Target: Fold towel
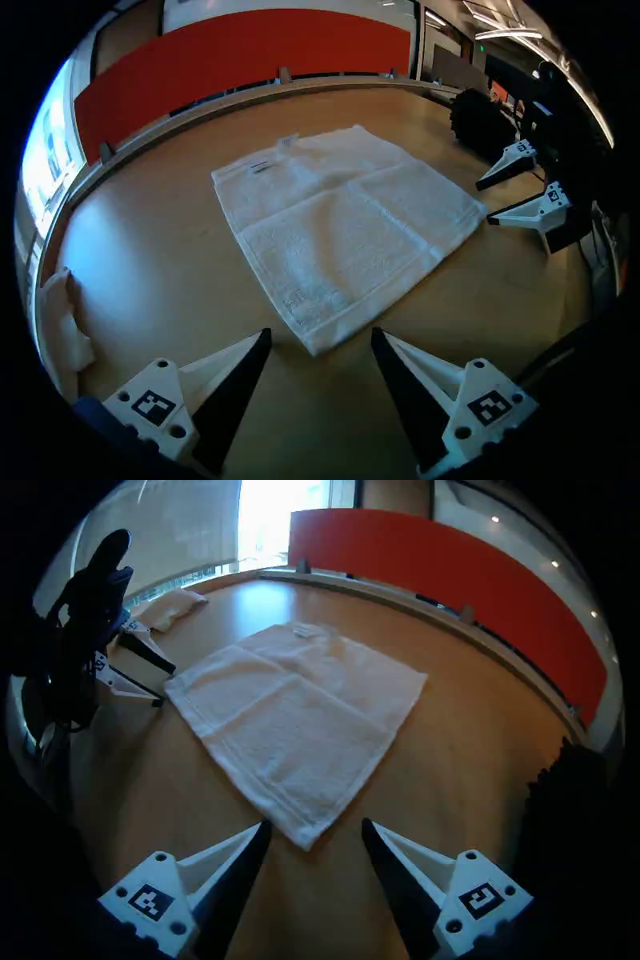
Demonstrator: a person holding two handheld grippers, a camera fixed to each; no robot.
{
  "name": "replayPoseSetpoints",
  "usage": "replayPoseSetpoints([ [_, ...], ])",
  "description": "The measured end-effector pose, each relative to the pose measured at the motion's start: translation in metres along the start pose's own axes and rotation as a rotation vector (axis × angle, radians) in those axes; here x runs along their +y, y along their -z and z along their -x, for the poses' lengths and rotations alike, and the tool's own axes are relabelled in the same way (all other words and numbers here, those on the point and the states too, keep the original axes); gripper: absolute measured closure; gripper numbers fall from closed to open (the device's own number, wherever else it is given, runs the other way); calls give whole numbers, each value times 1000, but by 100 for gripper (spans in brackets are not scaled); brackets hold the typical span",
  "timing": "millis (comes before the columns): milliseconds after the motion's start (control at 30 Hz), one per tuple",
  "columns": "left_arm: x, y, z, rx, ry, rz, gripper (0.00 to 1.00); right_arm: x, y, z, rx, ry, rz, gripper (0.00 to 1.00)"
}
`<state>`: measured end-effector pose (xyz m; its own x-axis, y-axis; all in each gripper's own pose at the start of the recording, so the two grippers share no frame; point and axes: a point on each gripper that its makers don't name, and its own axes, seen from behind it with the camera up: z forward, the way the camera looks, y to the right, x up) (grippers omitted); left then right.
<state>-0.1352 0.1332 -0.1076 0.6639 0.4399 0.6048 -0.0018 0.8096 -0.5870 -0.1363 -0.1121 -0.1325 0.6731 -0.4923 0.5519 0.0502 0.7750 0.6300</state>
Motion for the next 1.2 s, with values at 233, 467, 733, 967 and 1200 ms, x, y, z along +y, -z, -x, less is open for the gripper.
replayPoseSetpoints([
  [233,4,0,0,-3,-6,-2,24,-2,-1,2,-1,5,-10,30],
  [467,5,0,0,-9,-3,-1,28,-3,-2,2,-11,6,-28,37],
  [733,5,-1,1,-19,0,-2,35,-10,-2,2,-22,18,-57,52],
  [967,4,-1,2,-29,2,-2,47,-13,-3,0,-36,10,-72,75],
  [1200,-2,-1,3,-42,4,-16,75,-7,-3,-3,-41,-5,-52,81],
])
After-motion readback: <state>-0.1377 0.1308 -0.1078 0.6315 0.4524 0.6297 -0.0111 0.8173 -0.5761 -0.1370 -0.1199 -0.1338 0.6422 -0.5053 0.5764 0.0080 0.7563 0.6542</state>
